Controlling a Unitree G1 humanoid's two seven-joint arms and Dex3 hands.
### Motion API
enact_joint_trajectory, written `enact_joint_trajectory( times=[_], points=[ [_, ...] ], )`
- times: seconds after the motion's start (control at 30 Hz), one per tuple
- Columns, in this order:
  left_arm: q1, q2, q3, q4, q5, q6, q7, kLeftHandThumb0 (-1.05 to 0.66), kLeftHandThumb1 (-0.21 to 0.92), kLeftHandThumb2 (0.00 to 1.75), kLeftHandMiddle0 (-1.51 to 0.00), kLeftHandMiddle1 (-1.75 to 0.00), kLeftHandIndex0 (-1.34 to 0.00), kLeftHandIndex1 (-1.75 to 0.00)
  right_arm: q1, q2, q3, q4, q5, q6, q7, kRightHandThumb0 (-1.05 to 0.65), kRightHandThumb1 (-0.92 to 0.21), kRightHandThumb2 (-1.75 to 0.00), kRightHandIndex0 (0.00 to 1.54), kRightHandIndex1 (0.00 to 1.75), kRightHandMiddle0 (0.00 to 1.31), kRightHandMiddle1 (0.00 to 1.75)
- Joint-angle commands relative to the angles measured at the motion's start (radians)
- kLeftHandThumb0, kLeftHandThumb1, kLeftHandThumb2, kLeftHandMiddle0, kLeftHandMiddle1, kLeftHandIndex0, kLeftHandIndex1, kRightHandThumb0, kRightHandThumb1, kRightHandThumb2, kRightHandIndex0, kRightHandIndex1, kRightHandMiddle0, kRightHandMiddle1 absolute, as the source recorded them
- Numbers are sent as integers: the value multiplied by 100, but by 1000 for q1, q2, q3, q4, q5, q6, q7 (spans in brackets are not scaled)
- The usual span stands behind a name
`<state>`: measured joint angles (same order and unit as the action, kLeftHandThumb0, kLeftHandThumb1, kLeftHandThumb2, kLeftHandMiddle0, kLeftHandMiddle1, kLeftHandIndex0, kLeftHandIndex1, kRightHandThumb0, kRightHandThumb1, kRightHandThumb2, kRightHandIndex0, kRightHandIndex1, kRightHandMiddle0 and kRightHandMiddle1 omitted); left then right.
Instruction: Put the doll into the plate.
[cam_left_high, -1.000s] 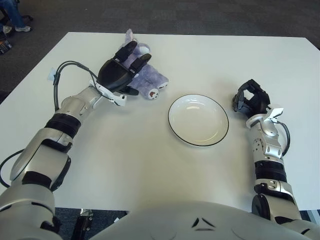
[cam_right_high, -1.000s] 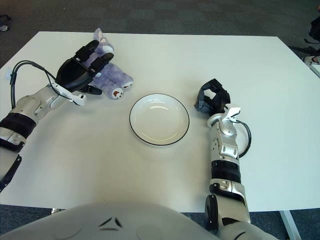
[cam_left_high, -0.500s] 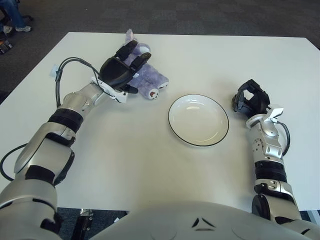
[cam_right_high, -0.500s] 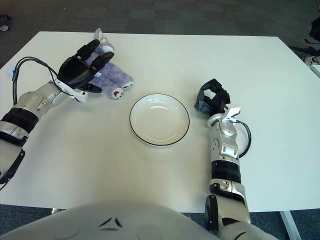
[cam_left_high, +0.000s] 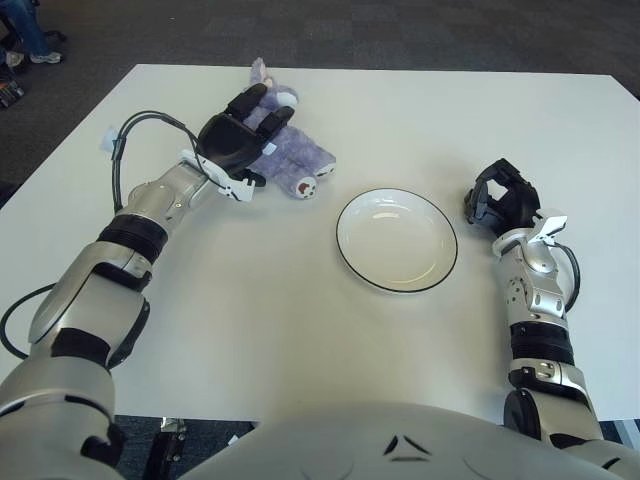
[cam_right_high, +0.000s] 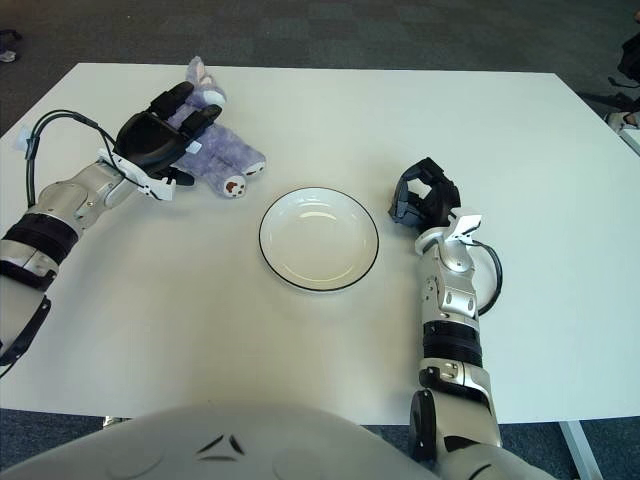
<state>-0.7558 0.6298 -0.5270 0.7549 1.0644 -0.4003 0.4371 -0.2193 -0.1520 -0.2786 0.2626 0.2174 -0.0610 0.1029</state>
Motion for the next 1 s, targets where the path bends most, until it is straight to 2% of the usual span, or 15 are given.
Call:
enact_joint_trajectory(
  times=[0.0, 0.53, 0.97],
  points=[
    [-20, 2, -11, 3, 5, 26, -15, -64, 46, 76, -9, -1, 0, -28, 15, 1, -2, -1, 11, 22, 0, -47, -35, -128, 127, 175, 59, 175],
    [-47, 12, -33, 32, 11, 65, -36, -56, 32, 88, -12, -2, 0, -23, 17, 2, 1, -8, 5, 27, -6, -47, -36, -127, 126, 175, 58, 175],
    [-83, -11, -61, 119, 25, 105, 15, -44, 26, 96, -16, -6, 0, -27, 18, 3, -2, -13, 15, 34, 4, -47, -36, -127, 127, 175, 58, 175]
  ],
)
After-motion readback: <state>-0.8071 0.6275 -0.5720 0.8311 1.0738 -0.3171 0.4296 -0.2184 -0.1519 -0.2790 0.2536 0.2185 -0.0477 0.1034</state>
